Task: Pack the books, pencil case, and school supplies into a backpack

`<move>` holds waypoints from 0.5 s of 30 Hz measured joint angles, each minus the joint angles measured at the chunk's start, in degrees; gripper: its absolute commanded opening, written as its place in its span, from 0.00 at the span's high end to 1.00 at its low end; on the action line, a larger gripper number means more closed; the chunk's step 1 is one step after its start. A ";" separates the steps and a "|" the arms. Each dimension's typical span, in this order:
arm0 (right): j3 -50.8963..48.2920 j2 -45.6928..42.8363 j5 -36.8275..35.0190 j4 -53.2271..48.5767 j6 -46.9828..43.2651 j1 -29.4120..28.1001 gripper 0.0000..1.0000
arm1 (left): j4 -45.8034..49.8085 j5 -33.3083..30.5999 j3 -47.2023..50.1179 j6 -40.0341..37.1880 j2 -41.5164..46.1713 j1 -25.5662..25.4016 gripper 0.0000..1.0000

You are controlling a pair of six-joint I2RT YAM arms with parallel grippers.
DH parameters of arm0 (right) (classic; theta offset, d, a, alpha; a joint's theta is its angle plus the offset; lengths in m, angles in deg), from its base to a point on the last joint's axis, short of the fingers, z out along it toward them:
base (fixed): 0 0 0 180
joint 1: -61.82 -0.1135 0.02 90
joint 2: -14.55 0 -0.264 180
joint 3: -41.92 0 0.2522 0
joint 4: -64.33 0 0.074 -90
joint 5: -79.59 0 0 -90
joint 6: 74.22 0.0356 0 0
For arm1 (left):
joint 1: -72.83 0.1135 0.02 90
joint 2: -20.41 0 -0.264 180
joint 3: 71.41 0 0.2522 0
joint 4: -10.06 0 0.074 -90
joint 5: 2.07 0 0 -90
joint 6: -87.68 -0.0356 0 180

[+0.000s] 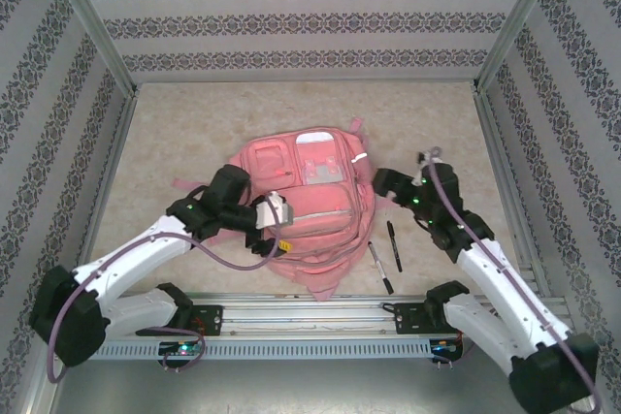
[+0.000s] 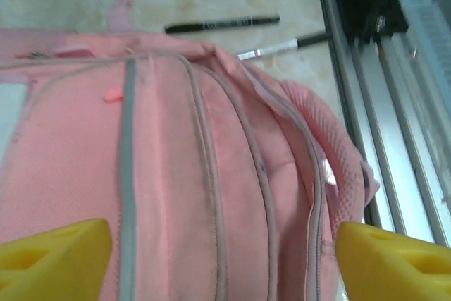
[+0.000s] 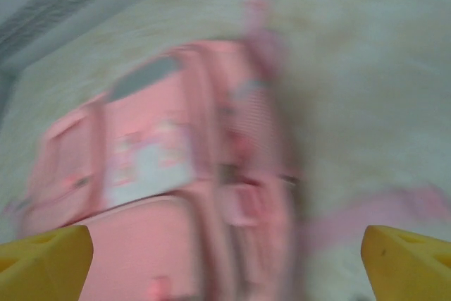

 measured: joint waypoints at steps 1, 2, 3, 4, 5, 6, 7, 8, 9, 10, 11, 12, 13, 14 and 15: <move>-0.85 -0.39 0.44 -2.99 1.55 2.73 0.05 | 0.59 -1.64 -0.59 -0.81 -1.18 -1.14 0.11; -1.81 -0.35 1.11 -5.92 2.69 5.05 0.06 | 1.20 -3.67 -1.11 -1.62 -2.51 -2.34 0.11; -2.73 -0.22 1.81 -8.72 3.34 6.54 0.06 | 1.44 -6.23 -1.42 -2.29 -3.82 -3.50 0.11; -3.39 -0.17 2.45 -10.64 3.89 7.23 0.06 | 1.46 -8.52 -1.53 -2.62 -4.81 -4.33 0.12; -4.04 -0.11 3.41 -12.57 4.28 7.52 0.06 | 1.44 -10.82 -1.53 -2.73 -5.68 -4.96 0.12; -4.57 -0.02 4.39 -14.05 4.57 7.52 0.07 | 1.36 -13.31 -1.51 -2.69 -6.40 -5.38 0.12; -4.96 0.04 5.35 -14.93 4.68 7.52 0.08 | 1.11 -15.21 -1.44 -2.69 -6.80 -5.55 0.13; -5.27 0.15 6.29 -15.56 4.83 7.52 0.10 | 0.46 -17.22 -1.20 -2.67 -6.99 -5.55 0.15; -5.49 0.39 7.13 -16.09 5.03 7.52 0.13 | 0.00 -19.02 -0.96 -2.62 -7.06 -5.55 0.25; -5.66 0.68 7.74 -16.35 5.18 7.52 0.17 | -0.42 -20.13 -0.83 -2.56 -7.19 -5.55 0.36; -5.77 1.09 8.33 -16.65 5.11 7.52 0.20 | -0.83 -21.57 -0.72 -2.12 -7.50 -5.57 0.50; -5.79 1.70 8.66 -17.03 5.01 7.52 0.21 | -1.11 -22.56 -0.72 -1.53 -7.89 -5.57 0.62; -5.79 2.25 8.70 -17.40 4.83 7.52 0.21 | -1.20 -23.17 -0.72 -0.79 -8.24 -5.60 0.71; -5.75 3.17 8.70 -17.97 4.37 7.52 0.22 | -1.14 -23.58 -0.74 -0.09 -8.50 -5.62 0.80; -5.70 4.24 8.66 -18.75 4.02 7.52 0.26 | -1.07 -23.98 -0.92 1.03 -8.70 -5.88 0.84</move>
